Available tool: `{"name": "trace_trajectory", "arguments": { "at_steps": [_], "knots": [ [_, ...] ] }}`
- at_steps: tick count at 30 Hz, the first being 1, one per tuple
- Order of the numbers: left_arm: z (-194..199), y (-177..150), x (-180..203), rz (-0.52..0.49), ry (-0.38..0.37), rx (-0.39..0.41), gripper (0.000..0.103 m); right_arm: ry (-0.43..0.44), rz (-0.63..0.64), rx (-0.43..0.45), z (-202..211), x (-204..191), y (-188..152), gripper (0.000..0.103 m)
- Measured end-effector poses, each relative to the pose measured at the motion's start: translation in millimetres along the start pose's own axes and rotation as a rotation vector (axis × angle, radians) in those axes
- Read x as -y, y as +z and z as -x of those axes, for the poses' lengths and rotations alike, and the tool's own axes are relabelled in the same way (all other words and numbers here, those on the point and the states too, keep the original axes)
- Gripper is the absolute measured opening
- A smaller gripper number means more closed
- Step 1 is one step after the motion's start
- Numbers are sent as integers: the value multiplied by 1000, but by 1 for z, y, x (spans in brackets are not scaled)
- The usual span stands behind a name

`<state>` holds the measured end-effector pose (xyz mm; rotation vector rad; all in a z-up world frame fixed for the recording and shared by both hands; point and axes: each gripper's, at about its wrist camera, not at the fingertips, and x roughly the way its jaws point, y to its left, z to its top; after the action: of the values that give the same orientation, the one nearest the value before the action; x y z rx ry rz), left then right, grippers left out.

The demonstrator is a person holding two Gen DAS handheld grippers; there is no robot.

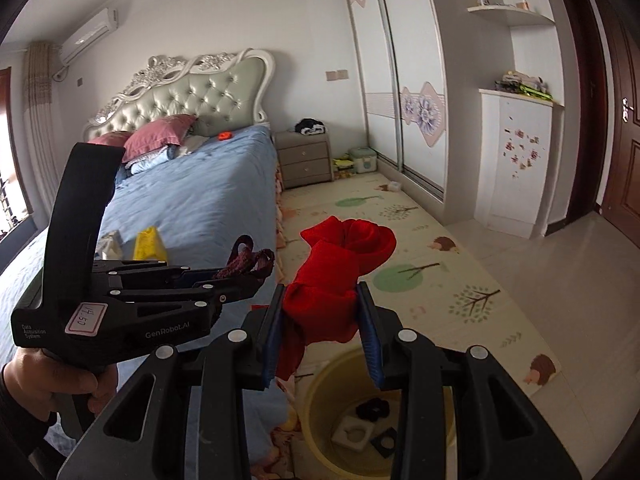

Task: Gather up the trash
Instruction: 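Carry the red cloth and dark red sock over the bin and release both, then move both open tools back over the bed toward the cartons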

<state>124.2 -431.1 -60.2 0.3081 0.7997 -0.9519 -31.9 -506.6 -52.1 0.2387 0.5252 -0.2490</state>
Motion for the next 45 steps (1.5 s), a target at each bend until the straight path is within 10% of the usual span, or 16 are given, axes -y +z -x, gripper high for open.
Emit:
{"name": "trace_trajectory", "arguments": {
  "at_steps": [15, 18, 21, 35, 45],
  "knots": [
    [-164, -13, 24, 0, -37, -391, 23, -77, -126, -334, -87, 84, -85, 34],
    [-172, -19, 26, 4, -21, -408, 37, -94, -130, -349, -98, 88, -92, 41],
    [-171, -18, 25, 34, 4, -387, 89, -93, -122, -366, -107, 91, -98, 61],
    [-154, -14, 32, 16, -75, -339, 90, -105, -149, -354, -94, 96, -102, 69],
    [-73, 1, 19, 11, -17, -137, 90, -59, -109, -229, -63, 57, -66, 70]
  ]
}}
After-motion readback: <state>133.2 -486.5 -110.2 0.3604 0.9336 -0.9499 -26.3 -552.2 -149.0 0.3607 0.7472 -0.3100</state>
